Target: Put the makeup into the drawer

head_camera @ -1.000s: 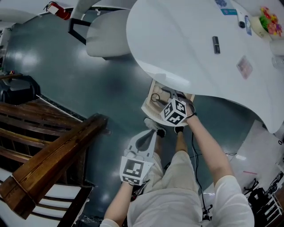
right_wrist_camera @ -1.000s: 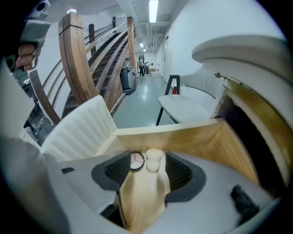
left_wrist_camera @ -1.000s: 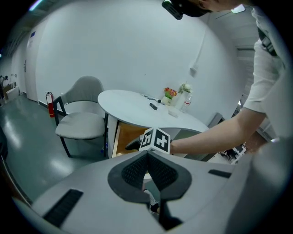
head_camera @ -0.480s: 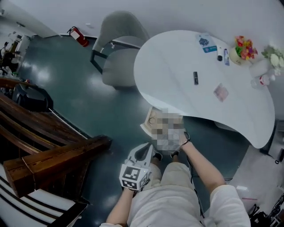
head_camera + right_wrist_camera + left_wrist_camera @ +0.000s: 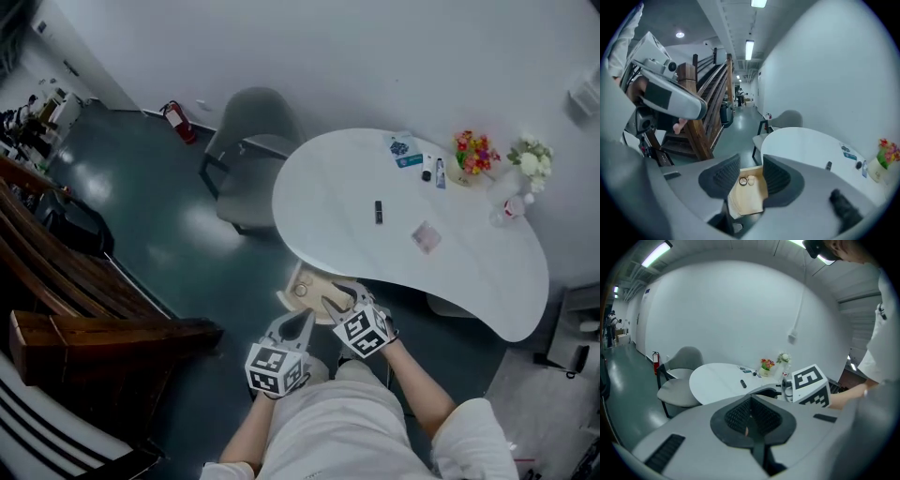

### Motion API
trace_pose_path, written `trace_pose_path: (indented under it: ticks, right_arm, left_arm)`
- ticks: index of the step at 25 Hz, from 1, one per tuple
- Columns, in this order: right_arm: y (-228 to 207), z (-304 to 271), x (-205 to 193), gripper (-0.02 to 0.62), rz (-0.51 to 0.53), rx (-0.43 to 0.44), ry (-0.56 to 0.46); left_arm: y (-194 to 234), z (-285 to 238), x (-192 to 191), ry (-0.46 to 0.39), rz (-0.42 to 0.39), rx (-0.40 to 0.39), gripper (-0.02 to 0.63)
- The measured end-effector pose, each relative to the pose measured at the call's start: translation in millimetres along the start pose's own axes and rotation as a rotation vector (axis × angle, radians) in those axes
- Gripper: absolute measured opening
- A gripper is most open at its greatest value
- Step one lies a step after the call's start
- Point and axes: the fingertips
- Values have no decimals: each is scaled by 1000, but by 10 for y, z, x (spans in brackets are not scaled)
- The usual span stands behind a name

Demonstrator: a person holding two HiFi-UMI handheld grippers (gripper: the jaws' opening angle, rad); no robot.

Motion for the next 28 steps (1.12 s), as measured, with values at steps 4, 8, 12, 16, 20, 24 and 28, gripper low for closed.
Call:
trace_pose_path:
  ticks: [4,8,12,16,20,24,28]
  right_arm:
    - [-69,396,61,123,-56,-37,-41]
    - [-195,718,88,77,-114,-71,-84]
    - [-317,964,22,32,-224,-78,-126]
    - [-307,1167,-8,14,-289,-47,-167]
    - [-319,1323,-30,14,-373,-27,-213]
    - [-330,1370,-107,14,-392,-36,-205]
    - [-331,1374,-136,12,-394,-33,-198]
  left_arm:
    - [-206,-21,37,-2,-20,-15,9]
    - [-360,-119,90,-14,-24,-22,9]
    - [-470,-225,144,-30,-29,-27,9]
    - [-540,-309,171,-34,-34,-38,9]
    - [-627,-382,202,-37,-31,-53,9]
    - [-688,-427,193,-27,-46,-61,9]
    - [-733,-447,175,-19,-61,-74,9]
Point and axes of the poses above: the fingertips, and each gripper's own axes: z backward along the fingers, y to its left, x out of its top, and after that the axes turned 4 degrees about z, right-handed
